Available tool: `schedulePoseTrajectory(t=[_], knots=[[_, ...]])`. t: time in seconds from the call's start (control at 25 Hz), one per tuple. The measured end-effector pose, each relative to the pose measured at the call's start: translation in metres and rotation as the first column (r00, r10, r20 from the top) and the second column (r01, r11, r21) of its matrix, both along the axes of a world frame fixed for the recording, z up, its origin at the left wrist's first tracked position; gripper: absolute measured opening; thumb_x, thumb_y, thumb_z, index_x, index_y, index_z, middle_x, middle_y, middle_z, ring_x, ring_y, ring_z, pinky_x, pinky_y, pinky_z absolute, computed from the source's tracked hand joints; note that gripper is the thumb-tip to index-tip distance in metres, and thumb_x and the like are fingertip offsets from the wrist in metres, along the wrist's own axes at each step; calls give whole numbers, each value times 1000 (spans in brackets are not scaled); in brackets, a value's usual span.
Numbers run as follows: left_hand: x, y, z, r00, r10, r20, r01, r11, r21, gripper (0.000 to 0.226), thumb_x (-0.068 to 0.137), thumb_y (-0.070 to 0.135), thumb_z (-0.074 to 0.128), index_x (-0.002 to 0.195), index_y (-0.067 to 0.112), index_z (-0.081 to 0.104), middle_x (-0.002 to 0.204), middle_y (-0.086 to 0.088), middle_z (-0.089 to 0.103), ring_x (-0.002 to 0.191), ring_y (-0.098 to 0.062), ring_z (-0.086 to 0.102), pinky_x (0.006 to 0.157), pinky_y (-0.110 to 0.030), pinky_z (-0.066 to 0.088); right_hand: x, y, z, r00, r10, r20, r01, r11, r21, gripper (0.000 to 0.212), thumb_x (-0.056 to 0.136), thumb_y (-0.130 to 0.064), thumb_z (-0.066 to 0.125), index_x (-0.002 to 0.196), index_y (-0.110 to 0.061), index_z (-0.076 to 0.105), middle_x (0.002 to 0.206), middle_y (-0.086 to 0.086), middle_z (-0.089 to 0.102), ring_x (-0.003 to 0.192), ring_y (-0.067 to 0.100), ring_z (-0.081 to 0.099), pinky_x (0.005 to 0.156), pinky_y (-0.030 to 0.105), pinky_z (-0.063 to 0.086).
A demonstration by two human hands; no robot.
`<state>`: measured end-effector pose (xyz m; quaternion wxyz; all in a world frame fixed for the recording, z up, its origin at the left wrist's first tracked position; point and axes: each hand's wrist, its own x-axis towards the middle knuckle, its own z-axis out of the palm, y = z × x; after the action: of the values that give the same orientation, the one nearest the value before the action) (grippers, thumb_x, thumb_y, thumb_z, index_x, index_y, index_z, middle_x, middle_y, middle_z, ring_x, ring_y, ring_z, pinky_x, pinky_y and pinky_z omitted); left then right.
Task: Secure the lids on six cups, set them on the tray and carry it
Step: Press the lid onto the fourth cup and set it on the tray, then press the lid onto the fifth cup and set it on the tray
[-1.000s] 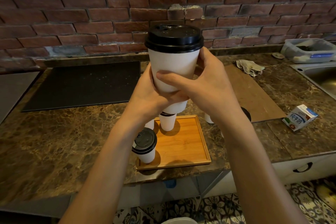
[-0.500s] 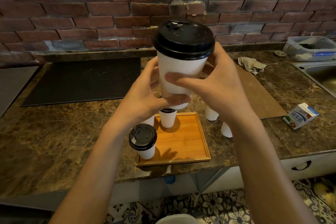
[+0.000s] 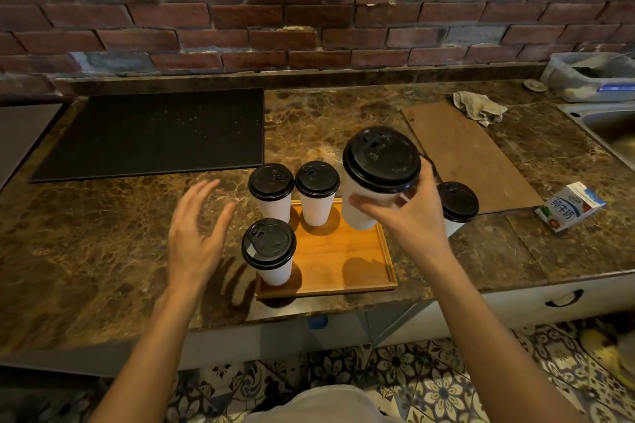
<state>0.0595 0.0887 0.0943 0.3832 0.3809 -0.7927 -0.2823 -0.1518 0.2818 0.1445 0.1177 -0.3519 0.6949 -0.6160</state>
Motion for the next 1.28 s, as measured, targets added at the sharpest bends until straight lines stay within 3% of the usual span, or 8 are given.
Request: schedulePoseTrajectory(t=[0.12,0.28,0.4,0.56,0.68,1.04,1.2,1.28], knots=[[16,-4,-49,990,49,129,-59,995,76,48,91,34,58,136,22,48,148,-4,38,136,-19,32,108,-41,28,-6,3,-40,999,2,50,-4,999,47,91,63,-20,91,136,-28,37,122,-28,53,116,-15,50,91,8,45],[34,-6,-102,947,27,320,-108,966,236,52,94,41,50,143,24,40,156,-5,24,145,-23,14,115,-48,16,-9,8,-87,992,-23,126,4,990,144,93,62,-20,91,136,-29,35,123,-26,51,118,-8,51,102,28,47],[42,-7,-130,837,-88,540,-141,919,368,58,97,51,35,150,31,21,161,-5,1,147,-24,-6,118,-45,-1,-10,8,-112,986,-53,155,20,977,212,94,60,-16,92,134,-27,34,121,-25,49,123,4,48,109,41,43],[40,-3,-151,622,-128,772,-167,942,290,65,95,61,16,150,34,-4,158,-7,-19,144,-25,-20,116,-42,-13,-3,13,-132,976,-100,191,51,968,248,95,59,-21,92,131,-29,31,118,-27,48,110,-11,48,104,25,41],[38,1,-155,587,-75,806,-183,957,223,68,92,64,8,150,33,-9,157,-7,-21,144,-25,-21,115,-42,-14,0,13,-137,981,-103,167,59,966,253,97,55,-31,90,131,-30,30,118,-28,47,108,-22,47,91,5,38],[38,3,-162,575,-7,818,-184,973,138,75,84,67,-3,150,33,-6,158,-9,-15,145,-25,-16,114,-42,-14,-5,10,-143,991,-51,123,10,950,313,98,60,-21,93,132,-35,28,124,-23,49,126,8,47,105,32,42],[38,4,-163,571,7,821,-188,974,122,76,83,67,-4,150,33,-6,159,-8,-15,145,-25,-16,115,-42,-14,6,-3,-142,989,1,146,-49,945,323,95,57,-30,94,125,-49,30,128,-19,51,122,0,49,100,21,42],[38,3,-164,574,9,819,-190,974,123,76,82,67,-5,150,33,-6,159,-8,-15,145,-25,-16,114,-42,-14,13,-10,-143,985,51,167,-104,941,323,97,57,-33,94,130,-42,32,124,-31,50,118,-10,49,93,11,43]])
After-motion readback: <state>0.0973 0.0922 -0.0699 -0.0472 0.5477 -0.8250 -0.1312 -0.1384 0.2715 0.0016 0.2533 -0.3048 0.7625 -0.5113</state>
